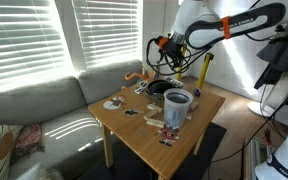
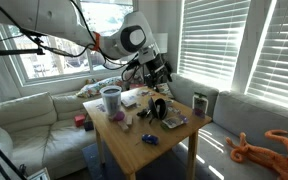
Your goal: Put a wooden chip in the black pouch
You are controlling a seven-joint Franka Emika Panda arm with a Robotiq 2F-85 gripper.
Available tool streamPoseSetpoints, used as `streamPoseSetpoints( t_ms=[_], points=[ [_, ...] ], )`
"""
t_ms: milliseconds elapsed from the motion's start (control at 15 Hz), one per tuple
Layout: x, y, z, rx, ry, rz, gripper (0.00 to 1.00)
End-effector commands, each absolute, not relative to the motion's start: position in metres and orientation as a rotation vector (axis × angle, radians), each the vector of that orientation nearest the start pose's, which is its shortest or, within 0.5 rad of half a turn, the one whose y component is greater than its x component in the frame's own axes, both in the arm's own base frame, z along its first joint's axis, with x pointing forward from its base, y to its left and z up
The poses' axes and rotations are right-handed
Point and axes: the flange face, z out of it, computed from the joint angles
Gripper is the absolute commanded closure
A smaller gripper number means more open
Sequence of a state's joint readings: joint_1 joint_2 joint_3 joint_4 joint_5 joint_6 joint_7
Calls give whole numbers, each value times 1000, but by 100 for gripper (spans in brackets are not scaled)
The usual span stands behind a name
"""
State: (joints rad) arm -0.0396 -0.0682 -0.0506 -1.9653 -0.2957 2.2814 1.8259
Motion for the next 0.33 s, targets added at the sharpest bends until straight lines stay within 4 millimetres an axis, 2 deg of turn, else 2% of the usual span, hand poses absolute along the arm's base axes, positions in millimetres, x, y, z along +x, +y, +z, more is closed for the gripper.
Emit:
streamPoseSetpoints(
  t_ms=[0, 133, 267],
  points=[
    [566, -65, 556, -1876, 2262, -675, 0],
    [562, -69, 563, -1870, 2258, -686, 0],
    [565, -67, 557, -1882, 2260, -677, 0]
  ],
)
